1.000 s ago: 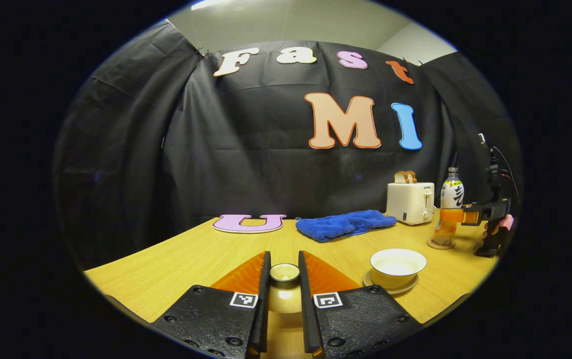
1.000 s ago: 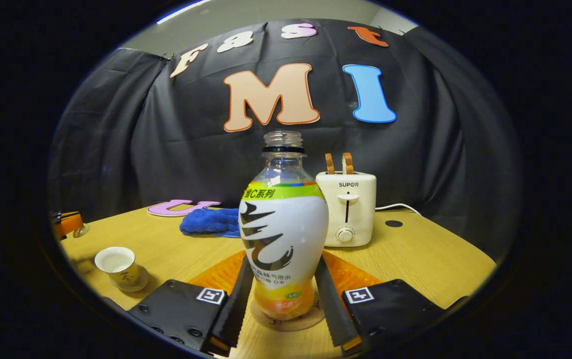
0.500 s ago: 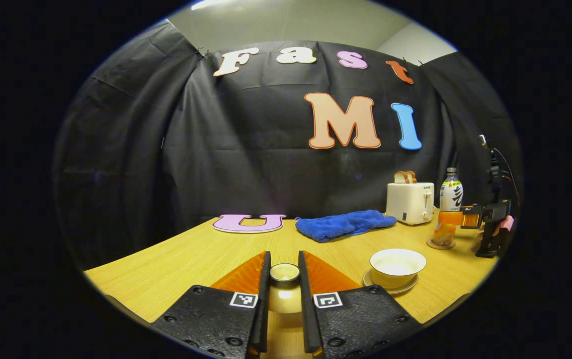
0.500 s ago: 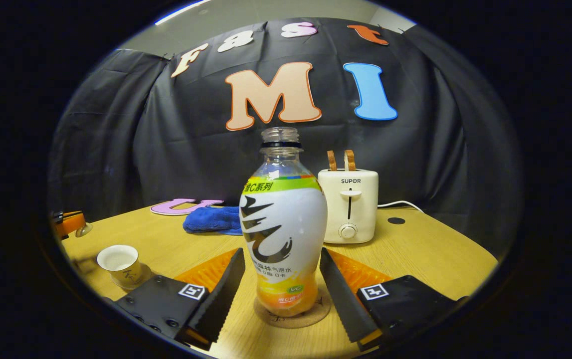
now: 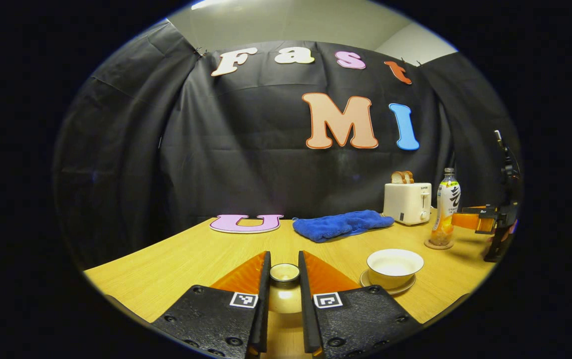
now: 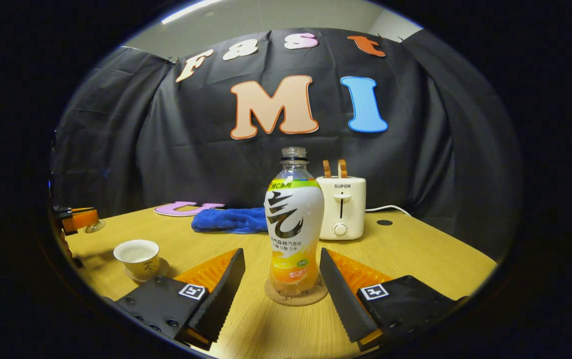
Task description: Open the teacup lid with one hand, grasp the water bottle and pour water into the teacup with the other hand; after pouring, place the water bottle on the coaster and then close the teacup lid.
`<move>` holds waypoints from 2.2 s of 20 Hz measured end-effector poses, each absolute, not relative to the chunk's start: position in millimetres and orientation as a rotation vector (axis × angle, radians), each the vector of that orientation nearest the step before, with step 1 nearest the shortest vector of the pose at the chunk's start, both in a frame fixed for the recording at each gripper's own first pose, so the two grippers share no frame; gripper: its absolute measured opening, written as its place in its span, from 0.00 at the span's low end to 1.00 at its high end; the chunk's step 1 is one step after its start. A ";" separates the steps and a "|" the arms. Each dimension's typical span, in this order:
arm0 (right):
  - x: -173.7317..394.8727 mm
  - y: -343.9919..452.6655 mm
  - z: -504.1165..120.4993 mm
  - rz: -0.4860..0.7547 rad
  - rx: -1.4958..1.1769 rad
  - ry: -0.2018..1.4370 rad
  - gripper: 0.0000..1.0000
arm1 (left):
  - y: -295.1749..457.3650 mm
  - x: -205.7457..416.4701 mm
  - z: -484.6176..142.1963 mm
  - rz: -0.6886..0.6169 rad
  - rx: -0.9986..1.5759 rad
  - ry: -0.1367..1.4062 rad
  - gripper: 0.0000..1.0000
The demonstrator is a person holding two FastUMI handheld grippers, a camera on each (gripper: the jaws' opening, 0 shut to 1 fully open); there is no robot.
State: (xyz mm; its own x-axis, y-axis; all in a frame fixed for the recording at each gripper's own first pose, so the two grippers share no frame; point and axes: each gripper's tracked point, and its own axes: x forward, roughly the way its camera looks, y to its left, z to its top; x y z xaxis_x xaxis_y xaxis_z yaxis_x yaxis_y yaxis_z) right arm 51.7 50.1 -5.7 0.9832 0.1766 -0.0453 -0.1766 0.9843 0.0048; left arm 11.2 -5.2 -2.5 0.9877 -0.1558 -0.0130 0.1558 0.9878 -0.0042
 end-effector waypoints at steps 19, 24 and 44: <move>10.7 47.6 2.5 0.224 0.011 0.021 0.99 | -151.8 21.8 -1.8 -0.532 -0.010 0.017 0.26; 7.8 54.1 2.6 0.260 0.013 0.022 0.93 | -163.1 27.8 -12.0 -0.561 0.025 0.078 0.26; 9.5 49.9 2.9 0.257 0.013 0.022 0.94 | -148.0 20.8 1.0 -0.523 -0.012 0.005 0.96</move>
